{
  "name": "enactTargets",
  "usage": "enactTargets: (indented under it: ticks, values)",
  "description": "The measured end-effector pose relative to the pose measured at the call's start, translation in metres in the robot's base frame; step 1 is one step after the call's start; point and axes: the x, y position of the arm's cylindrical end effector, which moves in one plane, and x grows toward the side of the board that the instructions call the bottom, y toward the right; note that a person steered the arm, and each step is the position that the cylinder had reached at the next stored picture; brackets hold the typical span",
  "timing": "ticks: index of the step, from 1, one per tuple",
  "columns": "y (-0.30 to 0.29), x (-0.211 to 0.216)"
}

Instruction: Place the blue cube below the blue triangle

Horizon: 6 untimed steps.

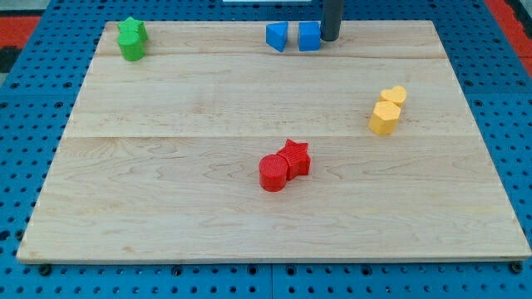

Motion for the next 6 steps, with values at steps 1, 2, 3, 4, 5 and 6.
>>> enactTargets:
  ticks: [1,2,3,4,5,6]
  values:
    - [0.001,0.000]
    - [0.007,0.000]
    - [0.017,-0.019]
    - [-0.034,-0.010]
    - [-0.061,0.038]
    - [-0.027,0.014]
